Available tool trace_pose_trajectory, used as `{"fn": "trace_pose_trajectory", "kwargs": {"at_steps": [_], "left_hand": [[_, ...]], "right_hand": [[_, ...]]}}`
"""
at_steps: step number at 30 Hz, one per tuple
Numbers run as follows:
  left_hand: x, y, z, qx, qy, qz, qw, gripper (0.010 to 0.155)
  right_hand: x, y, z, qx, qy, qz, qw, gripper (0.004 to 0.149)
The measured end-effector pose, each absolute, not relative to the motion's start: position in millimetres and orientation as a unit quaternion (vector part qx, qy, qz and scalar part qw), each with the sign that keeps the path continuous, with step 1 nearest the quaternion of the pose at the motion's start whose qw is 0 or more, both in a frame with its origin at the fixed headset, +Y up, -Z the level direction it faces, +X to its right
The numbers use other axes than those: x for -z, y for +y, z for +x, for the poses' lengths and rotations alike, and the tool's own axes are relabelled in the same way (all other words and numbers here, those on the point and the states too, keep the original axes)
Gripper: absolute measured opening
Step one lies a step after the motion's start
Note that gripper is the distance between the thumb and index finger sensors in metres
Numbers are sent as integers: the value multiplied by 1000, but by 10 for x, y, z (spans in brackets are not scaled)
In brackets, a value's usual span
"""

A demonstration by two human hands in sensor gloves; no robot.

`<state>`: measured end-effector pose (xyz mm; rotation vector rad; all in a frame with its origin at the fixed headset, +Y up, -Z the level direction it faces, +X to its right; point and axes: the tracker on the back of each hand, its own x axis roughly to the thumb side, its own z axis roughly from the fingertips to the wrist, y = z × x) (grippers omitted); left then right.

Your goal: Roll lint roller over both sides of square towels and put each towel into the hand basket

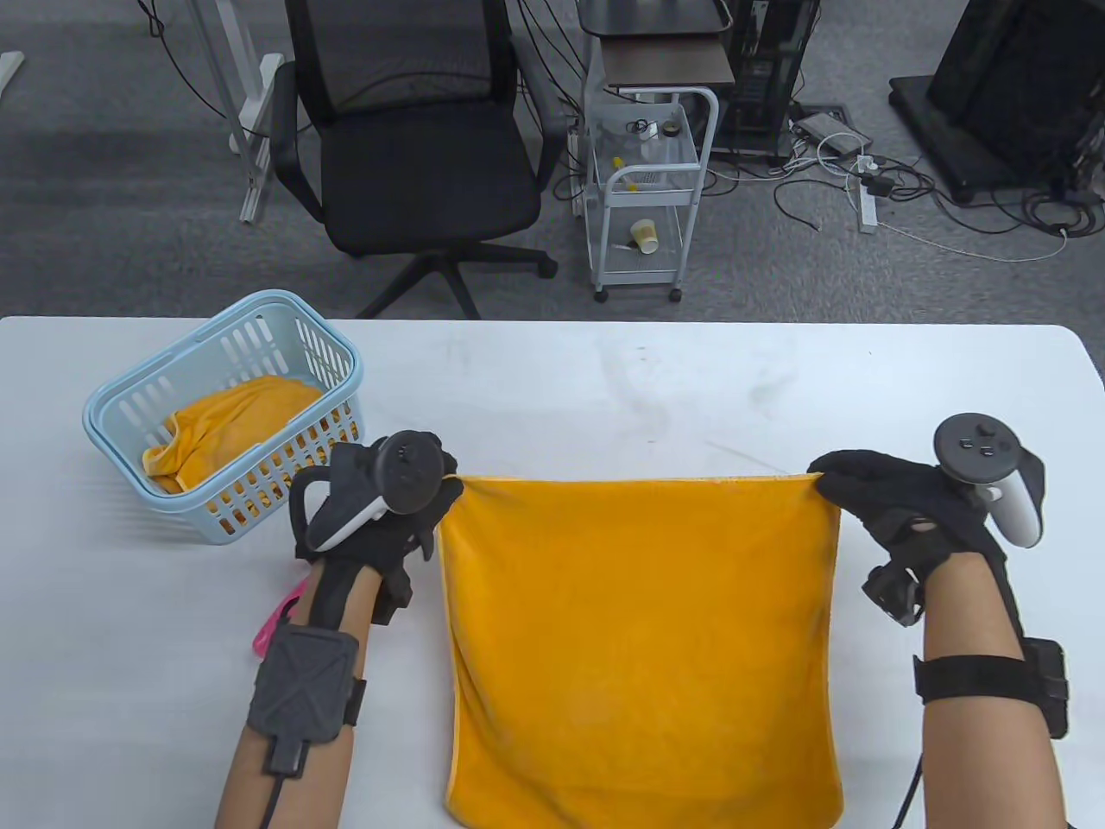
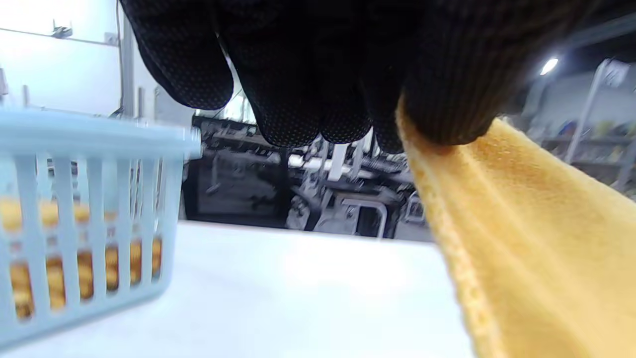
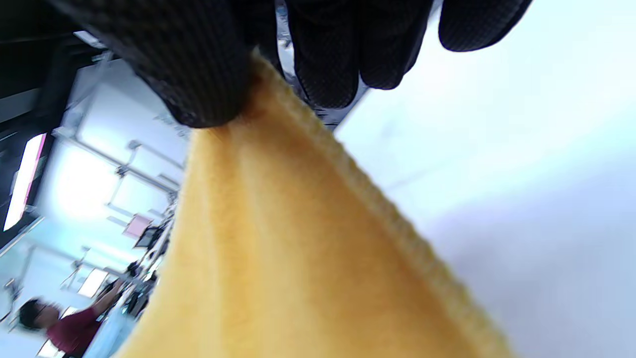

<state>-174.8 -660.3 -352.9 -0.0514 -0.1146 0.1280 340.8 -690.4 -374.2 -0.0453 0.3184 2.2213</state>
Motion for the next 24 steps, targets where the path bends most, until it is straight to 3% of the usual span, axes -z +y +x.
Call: {"fn": "trace_pose_trajectory", "kwargs": {"at_steps": [3, 6, 9, 11, 13, 18, 24], "left_hand": [[3736, -6994, -1679, -34, -26, -60, 997, 36], [3894, -7252, -1695, -45, 15, -66, 997, 37], [3988, -7365, -1694, -46, 46, -44, 997, 39], [4006, -7390, -1680, -38, 63, -20, 997, 56], [4014, -7404, -1651, -36, 62, -28, 997, 57], [3925, -7358, -1640, -11, 31, -51, 998, 55], [3530, -7273, -1842, 45, -1, -80, 996, 56]], "right_hand": [[3866, -7231, 3375, -897, 125, -70, 417, 40], [3960, -7390, 3340, -906, 103, -110, 396, 41], [4037, -7452, 3303, -910, 65, -141, 385, 44], [4048, -7460, 3280, -910, 29, -164, 381, 56], [4057, -7452, 3244, -909, -2, -175, 379, 58], [4027, -7436, 3150, -934, 26, -113, 339, 57], [3764, -7407, 2975, -981, 87, 18, 173, 54]]}}
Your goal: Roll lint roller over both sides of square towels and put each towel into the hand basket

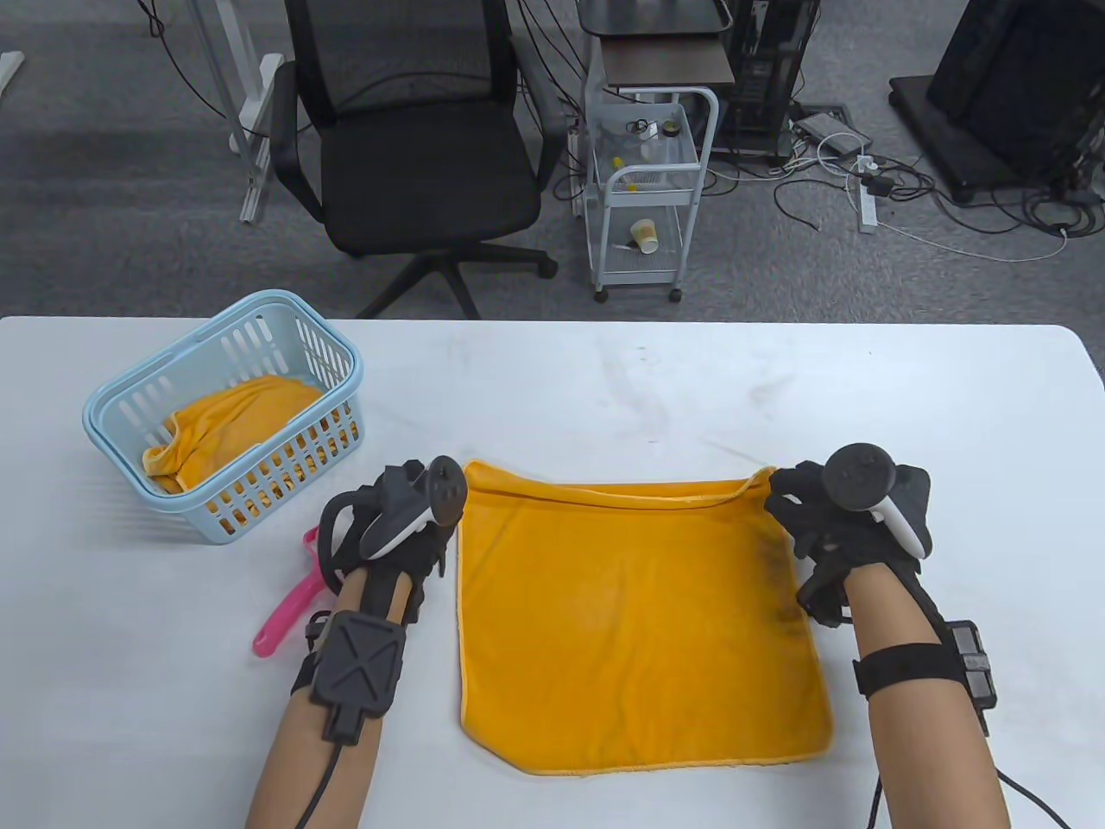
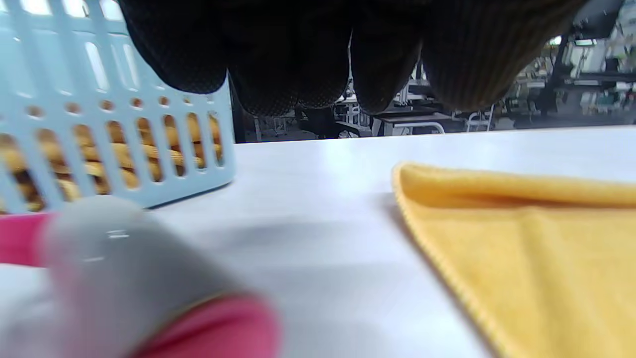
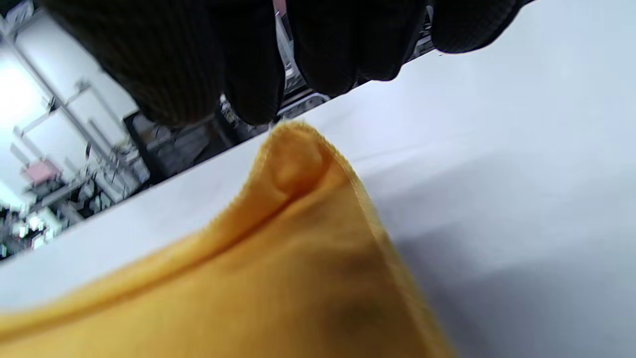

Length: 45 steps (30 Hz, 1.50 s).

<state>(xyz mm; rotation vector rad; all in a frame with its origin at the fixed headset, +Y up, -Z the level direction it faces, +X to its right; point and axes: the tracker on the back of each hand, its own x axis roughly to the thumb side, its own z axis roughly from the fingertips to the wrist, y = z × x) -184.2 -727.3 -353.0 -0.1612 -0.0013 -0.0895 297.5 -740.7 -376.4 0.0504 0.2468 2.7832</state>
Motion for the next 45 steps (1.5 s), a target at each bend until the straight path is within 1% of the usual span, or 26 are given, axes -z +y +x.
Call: {"fn": "trace_pose_trajectory", "kwargs": {"at_steps": [4, 6, 9, 11, 12, 14, 16, 17, 20, 21, 24, 27, 29, 31, 32, 33, 35, 37, 40, 43, 45], "left_hand": [[3218, -7308, -2111, 92, -2, -128, 988, 60], [3084, -7353, -2304, 106, 17, -144, 984, 71], [2952, -7408, -2568, 96, 42, -171, 980, 89], [2894, -7470, -2722, 73, 62, -189, 977, 94], [2875, -7511, -2784, 71, 75, -201, 974, 95], [2861, -7595, -2863, 79, 92, -213, 969, 93], [2866, -7680, -2914, 92, 111, -218, 965, 86], [2874, -7712, -2927, 94, 114, -216, 965, 80], [2885, -7746, -2938, 87, 126, -194, 969, 59], [2882, -7728, -2937, 77, 118, -196, 970, 56], [2850, -7599, -2851, -6, 94, -178, 980, 51], [2805, -7367, -2559, -51, 29, -152, 987, 52], [2764, -7228, -2276, -70, -28, -143, 987, 52], [2713, -7112, -1860, -90, -91, -145, 981, 52], [2696, -7089, -1710, -92, -110, -147, 979, 52], [2669, -7080, -1459, -91, -143, -154, 973, 52], [2624, -7107, -1060, -72, -193, -161, 965, 53], [2576, -7202, -659, -53, -244, -173, 953, 54], [2528, -7376, -210, -37, -295, -198, 934, 56], [2506, -7533, 119, -31, -327, -222, 918, 58], [2497, -7612, 329, -26, -346, -226, 910, 58]], "right_hand": [[3508, -7486, 2872, -976, 166, 88, 108, 61], [3342, -7521, 2812, -968, 207, 124, 72, 71], [3101, -7575, 2733, -959, 229, 162, 28, 86], [2958, -7634, 2696, -951, 250, 183, -7, 97], [2900, -7675, 2692, -949, 254, 186, -23, 100], [2838, -7755, 2698, -946, 258, 188, -43, 106], [2802, -7837, 2716, -943, 269, 187, -63, 108], [2786, -7873, 2724, -939, 278, 186, -75, 109], [2749, -7880, 2726, -938, 277, 194, -71, 111], [2729, -7873, 2717, -933, 288, 196, -94, 112], [2664, -7853, 2671, -928, 286, 204, -124, 114], [2618, -7822, 2636, -926, 279, 206, -149, 114], [2617, -7821, 2633, -927, 276, 205, -149, 113], [2631, -7833, 2649, -930, 275, 201, -136, 114], [2636, -7836, 2658, -932, 272, 200, -130, 114], [2647, -7839, 2677, -934, 273, 198, -116, 115], [2652, -7823, 2696, -936, 271, 192, -116, 116], [2660, -7803, 2723, -938, 267, 189, -113, 116], [2672, -7817, 2766, -938, 276, 182, -104, 115], [2681, -7845, 2793, -936, 285, 175, -112, 114], [2683, -7843, 2791, -937, 283, 177, -107, 113]]}}
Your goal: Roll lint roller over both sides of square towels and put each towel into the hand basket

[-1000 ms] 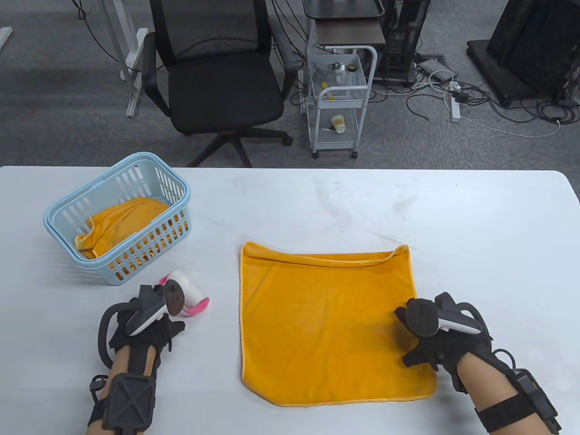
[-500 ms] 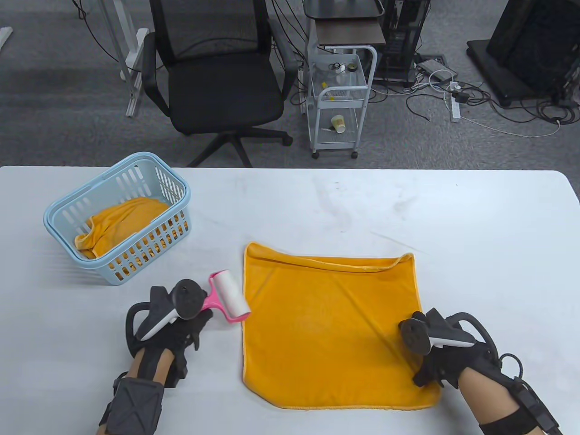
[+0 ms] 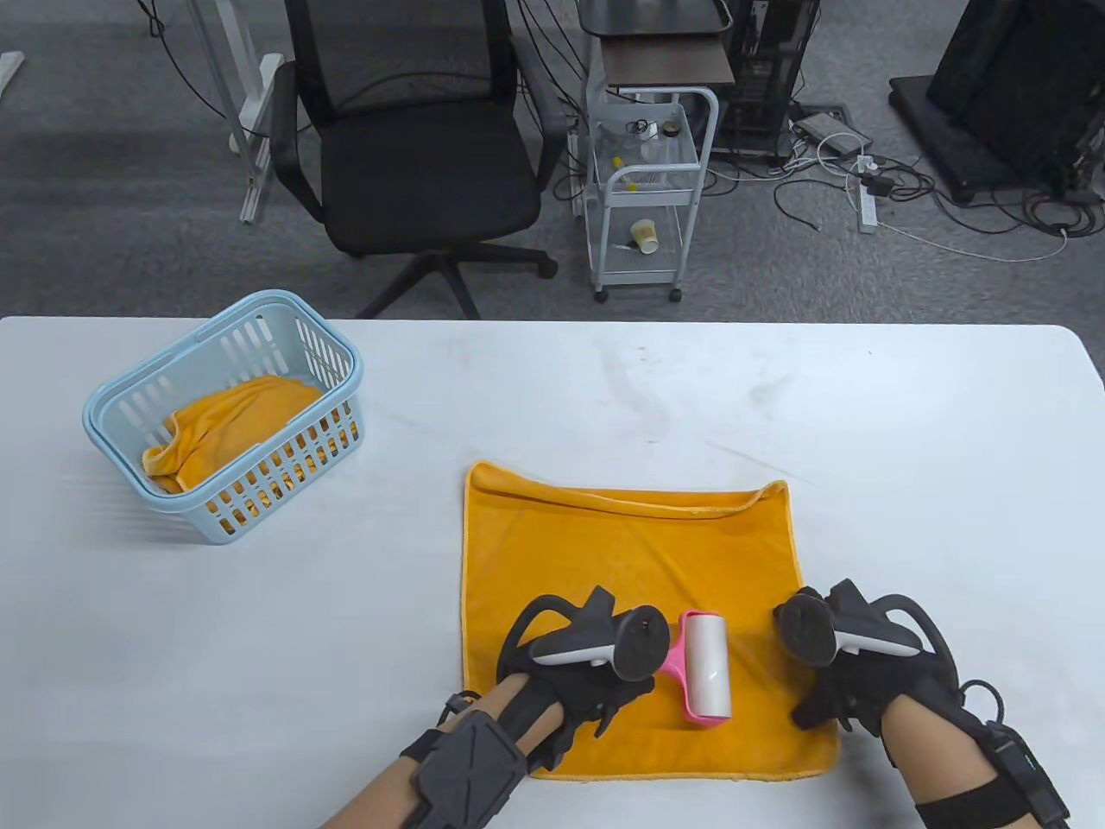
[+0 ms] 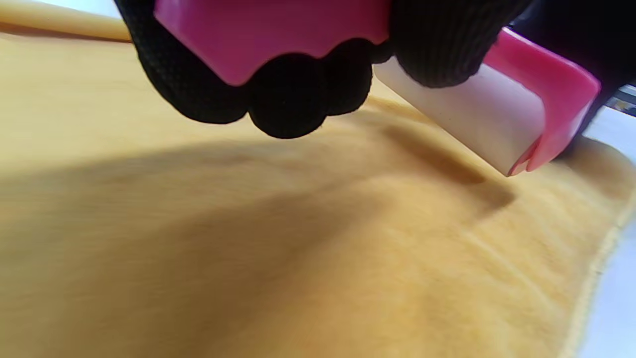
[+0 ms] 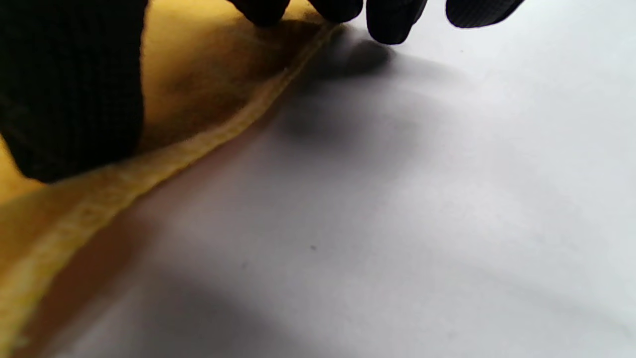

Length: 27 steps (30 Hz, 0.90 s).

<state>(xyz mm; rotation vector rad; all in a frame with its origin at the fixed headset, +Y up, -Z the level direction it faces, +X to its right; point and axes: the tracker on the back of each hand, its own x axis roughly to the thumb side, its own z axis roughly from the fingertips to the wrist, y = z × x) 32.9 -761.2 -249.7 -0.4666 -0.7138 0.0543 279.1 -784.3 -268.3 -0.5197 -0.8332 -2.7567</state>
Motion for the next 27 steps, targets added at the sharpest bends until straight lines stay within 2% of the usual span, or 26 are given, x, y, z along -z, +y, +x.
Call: {"fn": "trace_pose_trajectory", "kwargs": {"at_steps": [4, 8, 11, 20, 22, 24, 27], "left_hand": [[2485, -7705, 555, -16, -360, -237, 902, 60], [2518, -7689, 463, 30, -334, -254, 907, 59], [2554, -7613, 191, 104, -302, -260, 911, 53], [2507, -7460, -1168, 236, -154, -279, 918, 43], [2512, -7408, -1352, 223, -138, -297, 918, 43], [2547, -7343, -1376, 206, -151, -287, 923, 45], [2660, -7271, -1141, 117, -183, -260, 941, 52]], "right_hand": [[2682, -7847, 2779, 936, -282, -177, 111, 113], [2681, -7845, 2783, 937, -283, -177, 106, 113], [2680, -7843, 2779, 937, -284, -176, 104, 112], [2686, -7842, 2775, 937, -283, -176, 104, 112], [2691, -7845, 2774, 937, -283, -177, 104, 111], [2692, -7844, 2773, 937, -284, -178, 103, 112], [2694, -7847, 2778, 937, -283, -178, 102, 111]]}}
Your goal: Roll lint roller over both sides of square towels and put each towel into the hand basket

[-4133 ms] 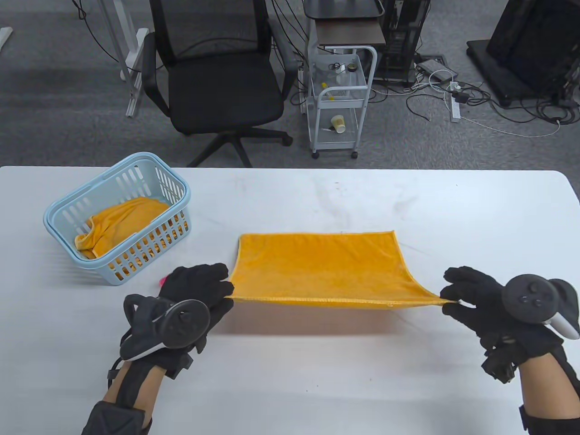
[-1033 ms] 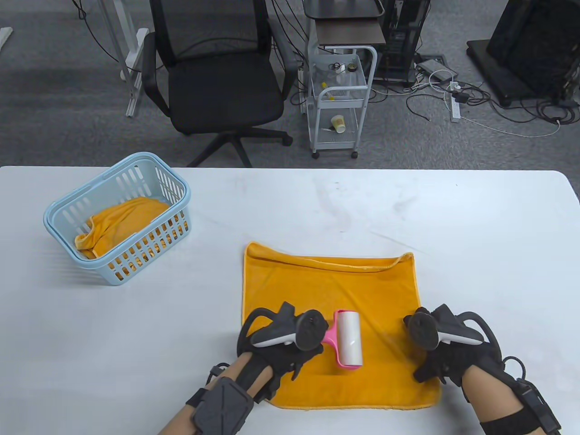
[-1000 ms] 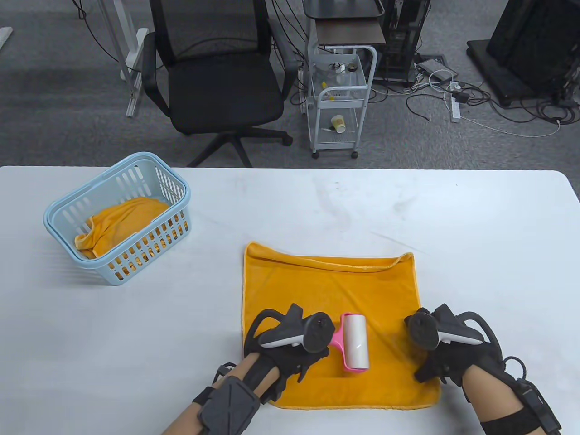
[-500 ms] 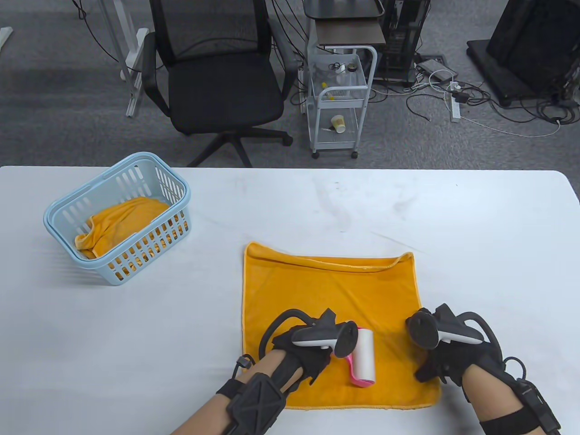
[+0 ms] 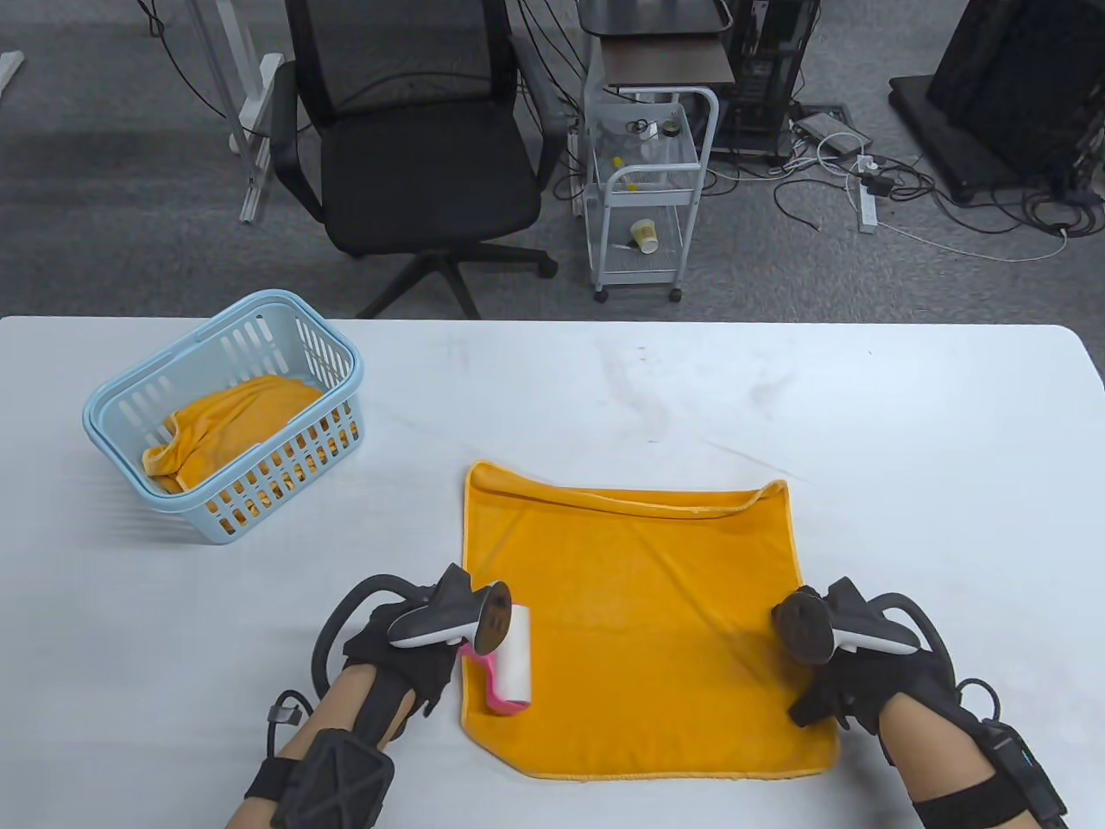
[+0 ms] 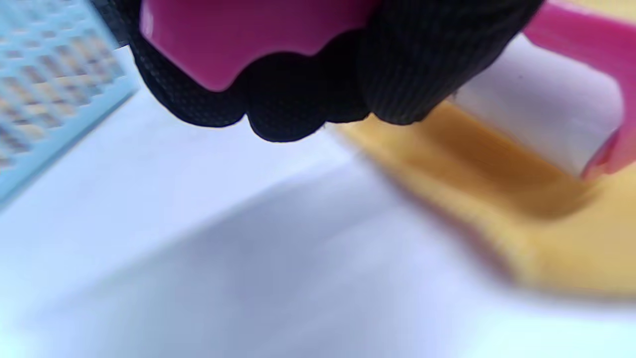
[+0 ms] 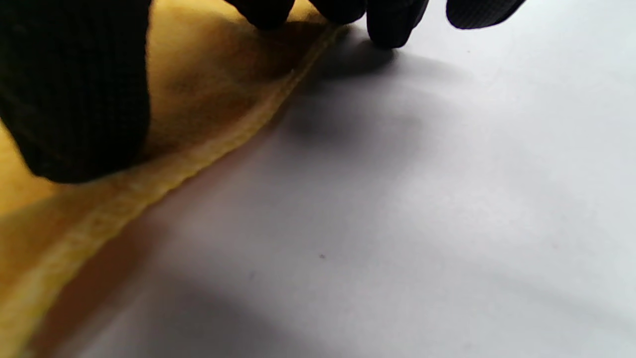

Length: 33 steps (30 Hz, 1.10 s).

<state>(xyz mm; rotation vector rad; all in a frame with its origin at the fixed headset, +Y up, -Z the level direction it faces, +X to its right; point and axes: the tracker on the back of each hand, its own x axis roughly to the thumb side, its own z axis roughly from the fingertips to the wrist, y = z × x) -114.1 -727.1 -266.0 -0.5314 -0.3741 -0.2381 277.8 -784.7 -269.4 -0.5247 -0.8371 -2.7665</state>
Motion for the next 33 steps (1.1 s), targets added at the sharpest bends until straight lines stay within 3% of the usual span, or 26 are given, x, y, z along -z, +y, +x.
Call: {"fn": "trace_pose_trajectory", "kwargs": {"at_steps": [4, 7, 11, 15, 21, 24, 28, 33], "left_hand": [[2820, -7298, -486, 25, -241, -223, 944, 59], [2892, -7402, 28, 23, -280, -199, 939, 59], [2955, -7584, 300, 47, -294, -189, 936, 59], [3046, -7627, 149, 105, -265, -176, 942, 51], [3186, -7424, -513, 290, -158, -178, 927, 41], [3247, -7341, -762, 335, -115, -185, 917, 42], [3341, -7299, -801, 244, -127, -185, 943, 47], [3457, -7468, -309, 43, -214, -209, 953, 63]], "right_hand": [[2695, -7849, 2780, 937, -283, -177, 98, 111], [2697, -7852, 2784, 938, -283, -177, 93, 111], [2698, -7855, 2787, 938, -283, -178, 91, 111], [2699, -7856, 2792, 938, -283, -181, 90, 111], [2701, -7854, 2786, 937, -282, -182, 92, 111], [2701, -7854, 2786, 937, -282, -182, 92, 111], [2700, -7855, 2787, 938, -282, -182, 90, 111], [2699, -7857, 2791, 938, -282, -182, 87, 111]]}}
